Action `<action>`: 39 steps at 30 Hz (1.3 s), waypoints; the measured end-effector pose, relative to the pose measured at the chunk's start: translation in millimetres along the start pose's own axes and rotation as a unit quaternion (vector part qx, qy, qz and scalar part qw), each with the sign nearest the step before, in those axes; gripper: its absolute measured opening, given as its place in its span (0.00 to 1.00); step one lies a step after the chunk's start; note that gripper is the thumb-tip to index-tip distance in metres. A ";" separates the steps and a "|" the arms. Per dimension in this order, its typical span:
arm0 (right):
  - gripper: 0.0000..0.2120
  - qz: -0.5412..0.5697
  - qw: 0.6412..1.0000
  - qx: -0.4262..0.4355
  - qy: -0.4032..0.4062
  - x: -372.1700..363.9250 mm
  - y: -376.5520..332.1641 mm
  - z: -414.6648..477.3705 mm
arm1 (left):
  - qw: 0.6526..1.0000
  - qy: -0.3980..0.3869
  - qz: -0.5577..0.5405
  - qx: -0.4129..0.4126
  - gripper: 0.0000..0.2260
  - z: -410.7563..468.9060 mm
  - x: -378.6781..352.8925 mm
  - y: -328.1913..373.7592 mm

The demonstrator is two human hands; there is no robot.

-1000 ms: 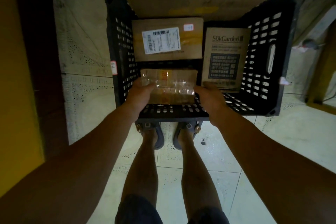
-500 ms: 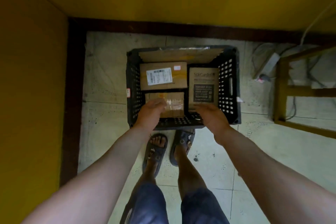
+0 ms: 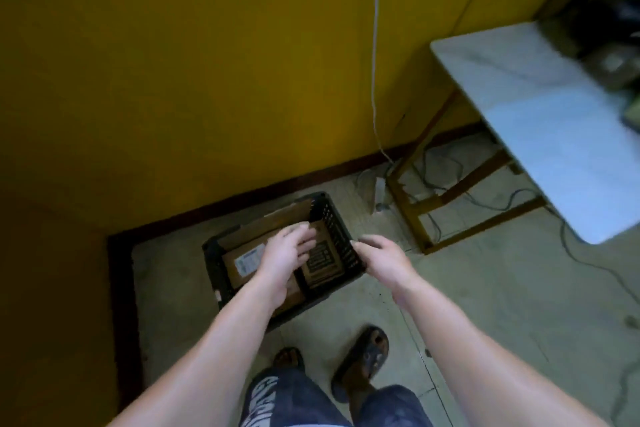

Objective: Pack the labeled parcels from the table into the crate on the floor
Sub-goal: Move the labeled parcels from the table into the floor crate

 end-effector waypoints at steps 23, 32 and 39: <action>0.14 0.194 0.961 0.098 0.172 525.1 78.9 -0.2 | 0.962 -0.236 0.084 -0.111 0.11 -60.1 -538.4 91.6; 0.13 0.202 0.961 0.085 0.171 651.7 79.0 67.1 | 0.957 -0.235 0.112 -0.131 0.12 -2.6 -678.5 101.0; 0.16 0.183 0.968 0.053 0.161 738.6 48.9 157.3 | 0.962 -0.153 0.136 -0.179 0.24 100.9 -774.0 126.6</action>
Point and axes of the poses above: each hand's wrist, its own z-axis towards the middle knuckle, its own x-axis out of the back of the hand, y = z × x, the point moved 3 cm from there along z, towards the middle knuckle, and after that the axes turned 9 degrees about -x, right-handed, at the moved point
